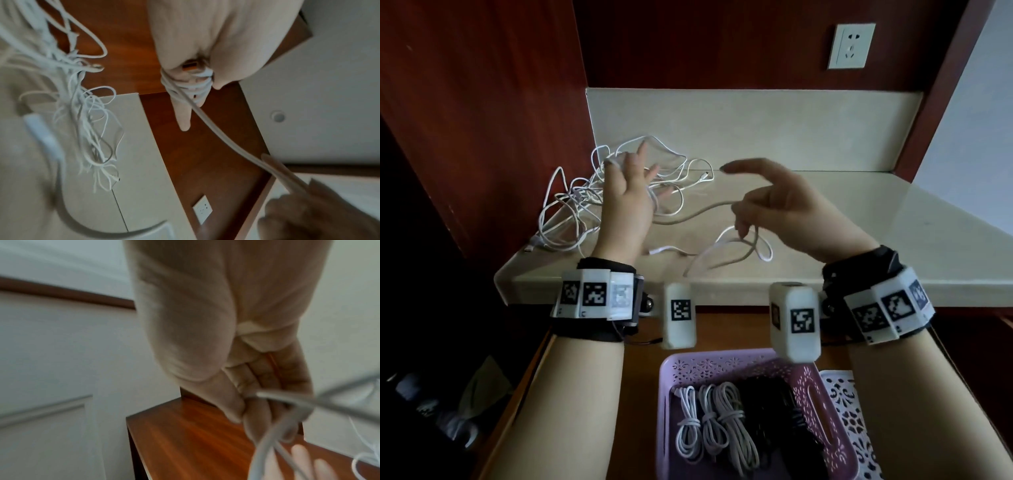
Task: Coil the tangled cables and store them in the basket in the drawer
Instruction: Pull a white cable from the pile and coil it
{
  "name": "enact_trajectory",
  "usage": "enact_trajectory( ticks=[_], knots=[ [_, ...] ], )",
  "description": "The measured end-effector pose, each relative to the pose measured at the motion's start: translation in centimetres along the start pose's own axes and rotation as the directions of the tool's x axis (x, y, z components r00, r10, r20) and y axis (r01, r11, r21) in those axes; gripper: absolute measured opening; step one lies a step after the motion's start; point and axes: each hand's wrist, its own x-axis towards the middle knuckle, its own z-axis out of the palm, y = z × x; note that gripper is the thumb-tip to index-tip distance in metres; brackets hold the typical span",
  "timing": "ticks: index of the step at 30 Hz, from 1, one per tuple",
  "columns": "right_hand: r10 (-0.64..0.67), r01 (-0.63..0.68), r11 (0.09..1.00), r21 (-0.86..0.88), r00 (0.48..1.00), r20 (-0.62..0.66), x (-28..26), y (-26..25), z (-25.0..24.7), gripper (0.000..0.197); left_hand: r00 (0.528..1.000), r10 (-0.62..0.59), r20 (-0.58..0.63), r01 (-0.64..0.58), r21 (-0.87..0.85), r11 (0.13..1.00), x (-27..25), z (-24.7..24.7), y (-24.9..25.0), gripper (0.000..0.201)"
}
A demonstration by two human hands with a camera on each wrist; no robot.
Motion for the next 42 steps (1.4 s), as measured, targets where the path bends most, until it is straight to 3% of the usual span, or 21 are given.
enact_trajectory(
  ticks=[3, 6, 8, 10, 12, 14, 16, 20, 22, 25, 26, 28, 29, 31, 33, 35, 37, 39, 42],
  knots=[
    [0.029, 0.01, 0.966, 0.258, 0.989, -0.146, 0.0, -0.3, 0.0, 0.037, 0.983, 0.105, 0.154, -0.151, 0.331, 0.931, -0.3, 0.6, -0.8, 0.018],
    [0.085, 0.016, 0.882, 0.472, 0.978, -0.192, 0.2, -0.3, 0.4, 0.032, 0.933, 0.207, 0.295, -0.351, 0.611, 0.71, -0.7, 1.0, -1.3, 0.018],
    [0.116, -0.019, 0.888, 0.46, 0.976, -0.184, 0.2, -0.2, 0.2, 0.026, 0.901, 0.239, 0.361, -0.432, 0.713, 0.552, -1.2, 0.9, -1.1, 0.024],
    [0.117, -0.064, 0.961, 0.27, 0.976, -0.185, 0.1, 0.2, -0.4, 0.021, 0.873, 0.276, 0.402, -0.486, 0.756, 0.437, -1.4, 0.6, -1.0, 0.025],
    [0.093, -0.088, 0.995, 0.037, 0.984, -0.151, -0.1, 0.5, -1.0, 0.017, 0.884, 0.198, 0.423, -0.465, 0.756, 0.461, -1.4, 0.3, -0.8, 0.026],
    [0.076, -0.087, 0.99, -0.111, 0.992, -0.101, -0.4, 0.7, -1.6, 0.017, 0.882, 0.046, 0.469, -0.412, 0.721, 0.557, -1.2, -0.2, -0.8, 0.036],
    [0.075, -0.093, 0.967, -0.238, 0.994, -0.086, -0.5, 0.8, -2.2, 0.02, 0.869, -0.053, 0.492, -0.375, 0.724, 0.578, -1.2, -0.6, -0.7, 0.048],
    [0.028, -0.127, 0.893, -0.431, 0.973, -0.23, -0.6, 1.6, -3.5, 0.016, 0.841, -0.195, 0.505, -0.261, 0.695, 0.67, -1.9, -0.7, 0.3, 0.053],
    [-0.024, -0.14, 0.843, -0.519, 0.955, -0.297, -0.7, 2.1, -4.1, 0.009, 0.792, -0.261, 0.552, -0.254, 0.687, 0.681, -2.1, -0.5, 1.1, 0.052],
    [-0.101, -0.249, 0.637, -0.73, 0.911, -0.399, -0.6, 3.0, -4.9, 0.026, 0.676, -0.339, 0.654, -0.288, 0.658, 0.695, -2.4, -0.4, 1.6, 0.038],
    [-0.132, -0.287, 0.576, -0.765, 0.891, -0.434, -0.6, 3.1, -5.0, 0.029, 0.667, -0.328, 0.669, -0.295, 0.641, 0.708, -2.4, -0.3, 1.5, 0.027],
    [-0.217, -0.345, 0.496, -0.797, 0.839, -0.498, -0.7, 3.3, -5.1, 0.028, 0.734, -0.239, 0.636, -0.301, 0.62, 0.725, -2.0, -0.2, 1.2, 0.009],
    [-0.241, -0.38, 0.487, -0.787, 0.807, -0.539, -0.7, 3.5, -5.2, 0.025, 0.777, -0.187, 0.601, -0.291, 0.607, 0.74, -1.7, -0.3, 1.0, 0.01],
    [-0.195, -0.468, 0.535, -0.703, 0.742, -0.642, -0.9, 3.4, -5.6, 0.02, 0.845, -0.12, 0.52, -0.222, 0.547, 0.807, -1.3, -0.5, 0.9, 0.017],
    [-0.103, -0.528, 0.576, -0.623, 0.71, -0.697, -1.0, 3.4, -5.8, 0.022, 0.898, -0.055, 0.436, -0.17, 0.46, 0.871, -0.8, -0.8, 0.8, 0.016],
    [-0.024, -0.526, 0.599, -0.603, 0.741, -0.671, -1.0, 3.2, -5.6, 0.026, 0.955, -0.007, 0.295, -0.108, 0.369, 0.923, -0.4, -0.8, 0.6, 0.012],
    [0.064, -0.491, 0.607, -0.625, 0.814, -0.577, -0.8, 3.0, -4.9, 0.025, 0.993, 0.028, 0.114, -0.059, 0.277, 0.959, -0.3, -0.5, 0.4, 0.019],
    [0.156, -0.482, 0.576, -0.661, 0.858, -0.49, -0.6, 3.0, -4.1, 0.023, 0.999, 0.039, -0.022, -0.034, 0.203, 0.979, -0.2, -0.3, 0.4, 0.032],
    [0.298, -0.526, 0.594, -0.609, 0.847, -0.441, -0.4, 3.4, -3.3, 0.026, 0.99, 0.009, -0.14, 0.008, 0.122, 0.993, -0.1, -0.6, 0.2, 0.039]
  ],
)
